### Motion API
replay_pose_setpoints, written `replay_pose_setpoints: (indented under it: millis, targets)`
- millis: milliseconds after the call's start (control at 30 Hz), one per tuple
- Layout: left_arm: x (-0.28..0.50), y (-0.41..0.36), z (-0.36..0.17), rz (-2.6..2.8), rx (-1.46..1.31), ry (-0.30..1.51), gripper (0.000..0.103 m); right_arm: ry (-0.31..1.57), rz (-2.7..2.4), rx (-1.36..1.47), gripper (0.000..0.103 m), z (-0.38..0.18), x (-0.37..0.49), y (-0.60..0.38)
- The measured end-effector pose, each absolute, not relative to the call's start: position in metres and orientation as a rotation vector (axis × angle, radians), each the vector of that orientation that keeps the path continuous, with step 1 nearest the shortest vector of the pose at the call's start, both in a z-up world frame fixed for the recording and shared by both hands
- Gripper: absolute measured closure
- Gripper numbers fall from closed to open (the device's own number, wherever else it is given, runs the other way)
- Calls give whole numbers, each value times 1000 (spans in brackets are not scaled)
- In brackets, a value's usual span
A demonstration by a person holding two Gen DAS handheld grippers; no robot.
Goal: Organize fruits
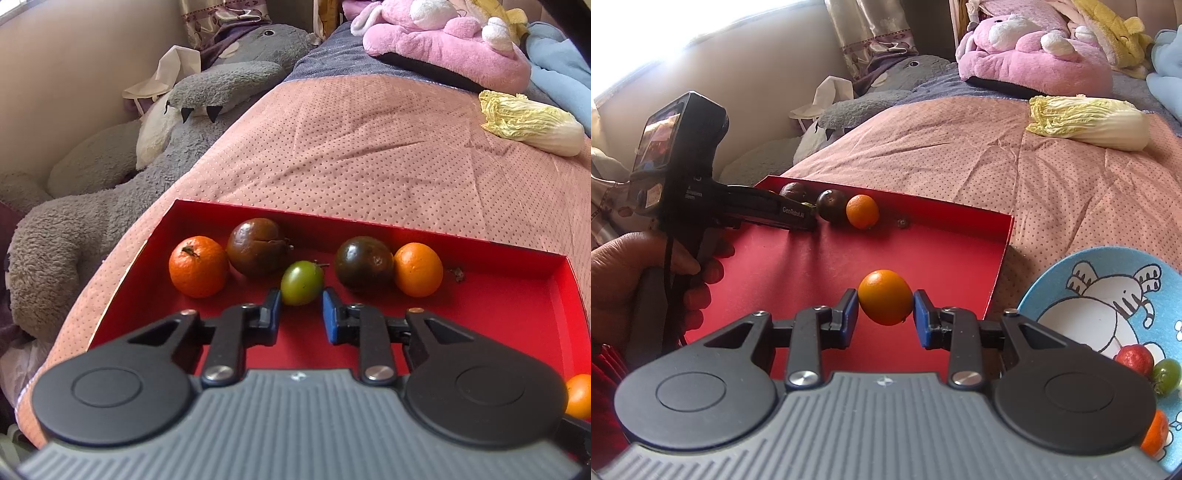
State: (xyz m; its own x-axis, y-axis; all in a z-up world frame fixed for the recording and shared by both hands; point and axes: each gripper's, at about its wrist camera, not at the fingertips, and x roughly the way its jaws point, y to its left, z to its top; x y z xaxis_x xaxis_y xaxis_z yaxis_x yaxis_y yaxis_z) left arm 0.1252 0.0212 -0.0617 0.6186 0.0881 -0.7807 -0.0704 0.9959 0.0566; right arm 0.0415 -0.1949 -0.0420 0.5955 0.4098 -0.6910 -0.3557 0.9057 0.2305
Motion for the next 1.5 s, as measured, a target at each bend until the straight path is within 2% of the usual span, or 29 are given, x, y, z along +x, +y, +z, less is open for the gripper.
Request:
replay_pose_setpoints:
  millis: [533, 1500]
  targets:
    - [97, 10, -39, 74, -12, 880, 77, 778, 441, 78, 65, -26, 22, -206]
    - [72, -107, -16, -247, 100, 780, 77, 728, 229, 87, 65, -3, -10, -304]
